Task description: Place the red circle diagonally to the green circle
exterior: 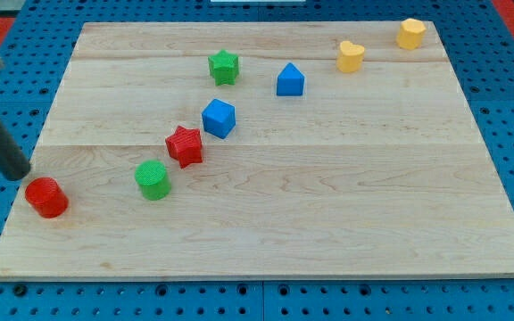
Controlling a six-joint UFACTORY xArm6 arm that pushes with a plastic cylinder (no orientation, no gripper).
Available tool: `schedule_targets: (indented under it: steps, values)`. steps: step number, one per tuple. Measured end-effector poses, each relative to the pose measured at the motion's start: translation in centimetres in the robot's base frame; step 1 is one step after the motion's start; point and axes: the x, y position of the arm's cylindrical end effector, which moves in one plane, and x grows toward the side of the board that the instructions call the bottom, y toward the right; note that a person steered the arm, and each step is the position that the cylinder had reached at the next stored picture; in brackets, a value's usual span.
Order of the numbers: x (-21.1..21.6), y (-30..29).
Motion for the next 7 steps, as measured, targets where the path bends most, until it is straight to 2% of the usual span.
schedule_targets:
  steps: [1,2,4,5,6,7]
  values:
    - [1.7,1.7]
    - [4.0,6.5]
    - [4.8,12.1]
    - [2.4,11.1]
    - [-2.3,10.9]
    - [-9.7,11.8]
